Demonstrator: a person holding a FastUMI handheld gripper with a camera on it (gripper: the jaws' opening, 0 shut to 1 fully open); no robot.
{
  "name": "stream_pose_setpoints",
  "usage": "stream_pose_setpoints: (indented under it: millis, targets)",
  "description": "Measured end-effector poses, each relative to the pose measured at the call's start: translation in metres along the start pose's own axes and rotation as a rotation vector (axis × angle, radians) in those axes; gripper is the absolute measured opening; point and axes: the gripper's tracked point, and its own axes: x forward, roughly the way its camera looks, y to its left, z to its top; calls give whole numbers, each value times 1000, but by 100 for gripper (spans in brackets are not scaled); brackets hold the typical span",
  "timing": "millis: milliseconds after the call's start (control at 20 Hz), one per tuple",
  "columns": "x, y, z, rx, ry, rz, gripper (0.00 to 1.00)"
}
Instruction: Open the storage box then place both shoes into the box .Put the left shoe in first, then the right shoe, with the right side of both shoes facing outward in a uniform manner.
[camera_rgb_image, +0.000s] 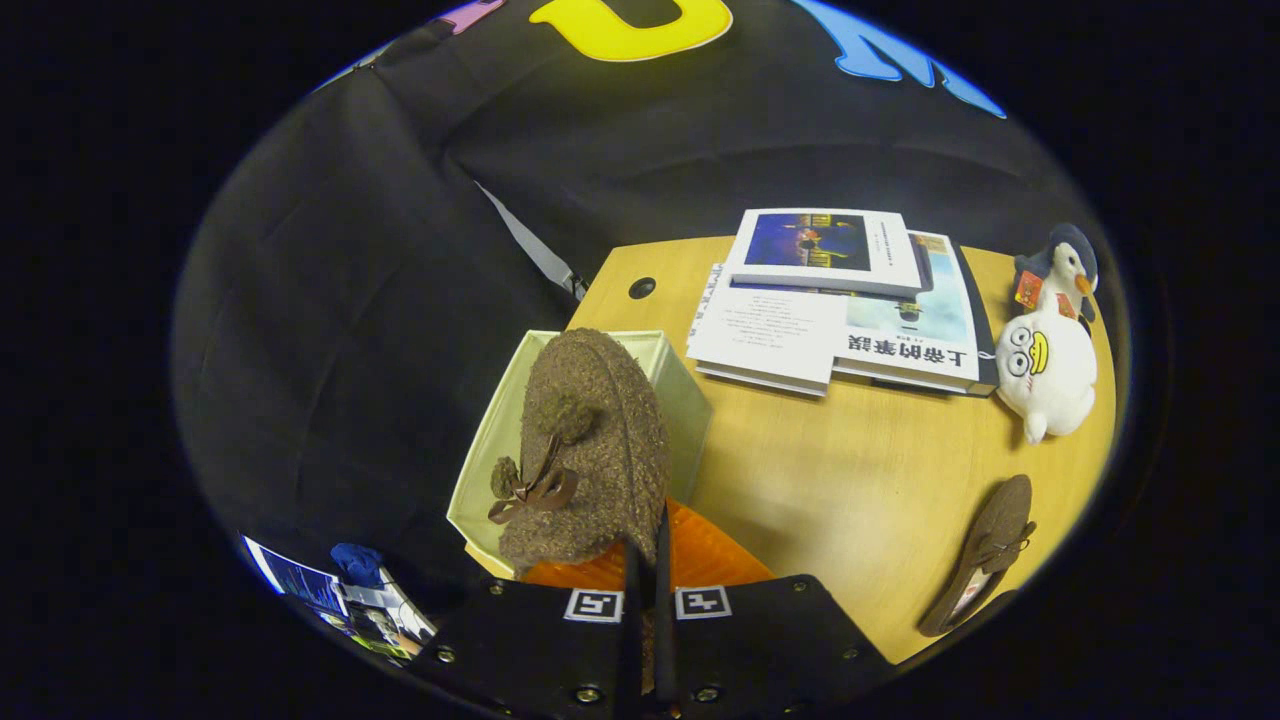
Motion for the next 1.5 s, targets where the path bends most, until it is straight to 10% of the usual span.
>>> stream_pose_setpoints:
  millis: [1100,1400,1500]
  targets:
    - [89,89,16,-84,93,-22,7]
    - [80,88,21,-119,58,2,84]
    - [71,83,27,-110,41,10,85]
